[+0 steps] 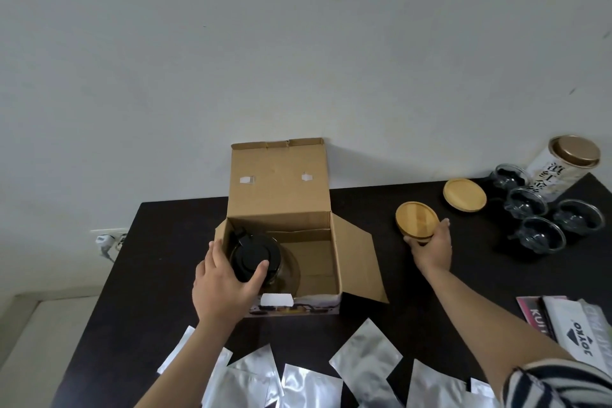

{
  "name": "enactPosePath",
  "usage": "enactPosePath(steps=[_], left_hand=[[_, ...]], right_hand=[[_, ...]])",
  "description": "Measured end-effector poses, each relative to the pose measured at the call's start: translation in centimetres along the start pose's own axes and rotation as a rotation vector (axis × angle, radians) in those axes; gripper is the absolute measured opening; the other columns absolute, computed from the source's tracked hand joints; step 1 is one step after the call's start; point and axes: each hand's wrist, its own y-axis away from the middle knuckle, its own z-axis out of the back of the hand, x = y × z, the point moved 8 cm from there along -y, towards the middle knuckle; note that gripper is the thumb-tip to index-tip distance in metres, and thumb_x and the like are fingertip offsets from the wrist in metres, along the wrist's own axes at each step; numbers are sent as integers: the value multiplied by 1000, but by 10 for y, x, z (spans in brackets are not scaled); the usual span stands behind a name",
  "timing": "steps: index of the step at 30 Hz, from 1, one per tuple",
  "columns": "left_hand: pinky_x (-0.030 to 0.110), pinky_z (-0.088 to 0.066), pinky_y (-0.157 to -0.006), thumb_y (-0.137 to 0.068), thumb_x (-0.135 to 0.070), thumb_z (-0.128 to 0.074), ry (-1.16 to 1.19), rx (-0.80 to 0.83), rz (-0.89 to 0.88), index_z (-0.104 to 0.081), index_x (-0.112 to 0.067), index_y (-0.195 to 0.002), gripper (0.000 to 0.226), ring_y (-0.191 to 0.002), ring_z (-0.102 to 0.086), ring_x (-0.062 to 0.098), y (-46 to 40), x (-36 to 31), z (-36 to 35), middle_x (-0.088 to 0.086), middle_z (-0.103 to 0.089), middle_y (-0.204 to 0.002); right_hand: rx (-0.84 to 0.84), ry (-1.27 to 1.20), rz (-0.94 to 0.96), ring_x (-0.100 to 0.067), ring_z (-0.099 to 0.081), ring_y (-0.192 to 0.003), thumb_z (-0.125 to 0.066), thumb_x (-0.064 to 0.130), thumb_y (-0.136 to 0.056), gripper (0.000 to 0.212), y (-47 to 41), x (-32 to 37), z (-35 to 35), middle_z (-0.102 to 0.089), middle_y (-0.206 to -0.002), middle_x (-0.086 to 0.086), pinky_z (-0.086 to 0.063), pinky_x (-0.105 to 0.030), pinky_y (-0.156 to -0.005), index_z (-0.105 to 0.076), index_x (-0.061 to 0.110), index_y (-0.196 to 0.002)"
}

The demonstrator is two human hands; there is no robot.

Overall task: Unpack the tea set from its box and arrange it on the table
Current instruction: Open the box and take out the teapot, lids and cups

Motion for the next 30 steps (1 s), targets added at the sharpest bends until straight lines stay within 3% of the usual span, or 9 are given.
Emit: enactPosePath(steps=[11,18,23,27,30], left_hand=[[51,-49,-87,-63,-82,-36,6,6,-4,-32,-12,-139,104,-126,-43,38,0,-1,2,11,-43,-144],[51,-49,-87,-62,-82,-37,11,11,3,-31,-13,-140,105,-127,-42,37,0,-1,0,10,-42,-144],[52,-48,-87,-65,-78,-45,21,15,10,-31,-12,-141,102,-128,-41,38,0,0,-1,10,-42,-144],[50,-48,-86,-64,-76,-47,43,22,12,-31,-11,-142,102,-128,-40,38,1,-1,1,11,-42,-145],[49,-47,-90,-59,-84,-45,69,48,4,-27,-12,-144,113,-131,-37,37,2,-1,2,10,-39,-146]], right_hand=[[-13,31,-67,-25,-10,-149,-67,9,-88,86,-3,-2,4,-9,-162,-9,-19,-47,-119,-10,7,-153],[0,30,-79,-26,-13,-148,-69,11,-87,89,-4,-5,5,-11,-162,-9,-20,-47,-119,-9,8,-153],[-39,-112,-193,-33,-24,-145,-74,16,-83,95,9,16,16,-17,-160,-12,-27,-53,-115,-11,15,-154],[-55,-219,116,-26,-40,-136,-71,19,-86,72,54,86,21,-37,-150,-8,-38,-37,-105,-33,14,-148],[123,-260,376,-12,-54,-116,-68,20,-88,49,105,148,6,-56,-132,-1,-43,-23,-92,-51,14,-134]])
